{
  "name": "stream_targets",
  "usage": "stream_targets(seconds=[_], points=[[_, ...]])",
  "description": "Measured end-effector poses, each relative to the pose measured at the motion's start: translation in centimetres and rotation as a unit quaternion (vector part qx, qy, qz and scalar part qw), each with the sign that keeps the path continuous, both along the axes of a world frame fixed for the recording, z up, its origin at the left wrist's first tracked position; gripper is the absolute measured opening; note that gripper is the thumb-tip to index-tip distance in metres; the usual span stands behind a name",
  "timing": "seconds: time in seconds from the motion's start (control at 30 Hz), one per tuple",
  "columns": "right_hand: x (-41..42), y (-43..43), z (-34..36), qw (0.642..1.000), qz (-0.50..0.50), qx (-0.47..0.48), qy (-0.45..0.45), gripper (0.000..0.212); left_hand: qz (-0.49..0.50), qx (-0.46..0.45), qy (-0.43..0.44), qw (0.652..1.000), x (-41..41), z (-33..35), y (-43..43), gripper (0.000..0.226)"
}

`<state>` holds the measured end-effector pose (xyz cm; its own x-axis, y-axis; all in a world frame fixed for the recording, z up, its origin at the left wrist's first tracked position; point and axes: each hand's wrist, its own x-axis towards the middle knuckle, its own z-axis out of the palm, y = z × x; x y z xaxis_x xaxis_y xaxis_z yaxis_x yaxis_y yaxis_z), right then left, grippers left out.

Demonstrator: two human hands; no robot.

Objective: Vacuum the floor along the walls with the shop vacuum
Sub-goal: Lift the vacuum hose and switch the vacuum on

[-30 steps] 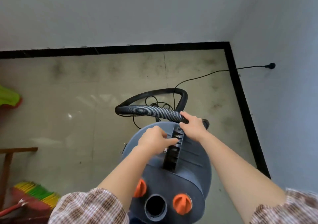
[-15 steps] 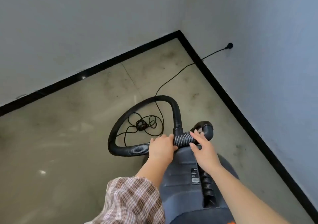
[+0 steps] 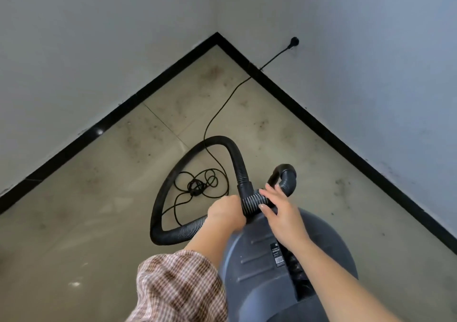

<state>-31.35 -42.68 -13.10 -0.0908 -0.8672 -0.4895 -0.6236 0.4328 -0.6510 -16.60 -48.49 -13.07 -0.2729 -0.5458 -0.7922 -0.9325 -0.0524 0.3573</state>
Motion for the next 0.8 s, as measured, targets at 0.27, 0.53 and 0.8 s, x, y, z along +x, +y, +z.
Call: stream_targets(seconds=[0.27,0.53,0.8], points=[[-0.2,-1.8,-1.0,0.966,-0.159,0.136,0.15,0.061,-0.153,0.065,0.027,0.986,-2.3,-1.0,-3.3,0.035],[1.4,-6.6,-1.6,0.886,-0.396,0.218,0.107,0.044,-0.173,0.118,0.158,0.965,0.0,-2.0,-4.4,0.037],[4.2,-6.7,4.0,0.835,-0.519,0.018,-0.184,0.028,-0.134,0.221,0.268,0.928,3.9,3.2,-7.0,0.036]])
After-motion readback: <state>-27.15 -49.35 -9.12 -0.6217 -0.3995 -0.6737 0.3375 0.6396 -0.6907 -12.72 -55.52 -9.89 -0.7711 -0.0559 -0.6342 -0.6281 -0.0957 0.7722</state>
